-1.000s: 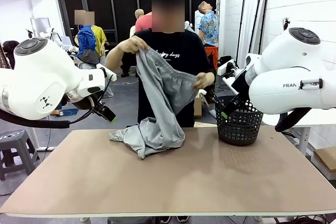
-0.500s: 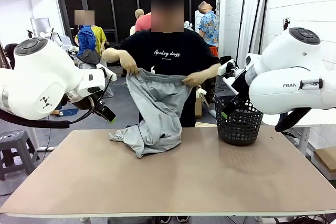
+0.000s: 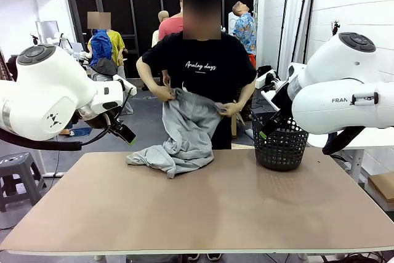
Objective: Fold the training pants.
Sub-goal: Grab both ends of the Training pants handed by a person.
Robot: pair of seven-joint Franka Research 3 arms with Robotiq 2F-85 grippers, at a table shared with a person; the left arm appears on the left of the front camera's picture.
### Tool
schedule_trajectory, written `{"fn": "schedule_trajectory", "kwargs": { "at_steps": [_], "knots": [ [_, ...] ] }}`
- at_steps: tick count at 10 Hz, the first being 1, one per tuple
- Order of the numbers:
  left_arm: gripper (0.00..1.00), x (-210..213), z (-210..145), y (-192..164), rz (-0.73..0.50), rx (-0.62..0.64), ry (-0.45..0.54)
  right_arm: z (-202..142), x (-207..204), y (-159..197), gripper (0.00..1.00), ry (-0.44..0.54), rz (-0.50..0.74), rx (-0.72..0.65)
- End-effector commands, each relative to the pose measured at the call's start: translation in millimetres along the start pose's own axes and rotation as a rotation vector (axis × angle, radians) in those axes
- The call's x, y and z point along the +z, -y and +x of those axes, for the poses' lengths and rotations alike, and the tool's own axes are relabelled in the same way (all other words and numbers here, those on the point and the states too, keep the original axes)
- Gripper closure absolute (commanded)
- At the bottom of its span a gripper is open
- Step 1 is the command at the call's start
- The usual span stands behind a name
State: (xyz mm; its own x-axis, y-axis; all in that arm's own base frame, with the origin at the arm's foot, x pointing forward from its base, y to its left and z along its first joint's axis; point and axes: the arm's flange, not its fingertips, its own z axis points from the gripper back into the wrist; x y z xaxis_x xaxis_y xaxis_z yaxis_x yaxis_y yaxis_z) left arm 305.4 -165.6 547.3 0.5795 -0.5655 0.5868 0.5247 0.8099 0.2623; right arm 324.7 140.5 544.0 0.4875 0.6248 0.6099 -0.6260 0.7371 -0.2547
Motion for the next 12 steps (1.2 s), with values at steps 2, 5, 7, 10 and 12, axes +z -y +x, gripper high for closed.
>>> {"fn": "schedule_trajectory", "kwargs": {
  "at_steps": [2,5,7,10,12],
  "knots": [
    [0.0,0.1,0.2,-1.7,0.006,-0.007,0.003,0.1,0.1,-0.2,0.0,0.0,0.0,0.001],
    [0.0,0.1,0.2,-1.7,0.006,-0.007,0.003,0.1,0.1,-0.2,0.0,0.0,0.0,0.001],
    [0.0,0.1,0.2,-1.7,0.006,-0.007,0.003,0.1,0.1,-0.2,0.0,0.0,0.0,0.001],
    [0.0,0.1,0.2,-1.7,0.006,-0.007,0.003,0.1,0.1,-0.2,0.0,0.0,0.0,0.001],
    [0.0,0.1,0.2,-1.7,0.006,-0.007,0.003,0.1,0.1,-0.2,0.0,0.0,0.0,0.001]
  ]
}}
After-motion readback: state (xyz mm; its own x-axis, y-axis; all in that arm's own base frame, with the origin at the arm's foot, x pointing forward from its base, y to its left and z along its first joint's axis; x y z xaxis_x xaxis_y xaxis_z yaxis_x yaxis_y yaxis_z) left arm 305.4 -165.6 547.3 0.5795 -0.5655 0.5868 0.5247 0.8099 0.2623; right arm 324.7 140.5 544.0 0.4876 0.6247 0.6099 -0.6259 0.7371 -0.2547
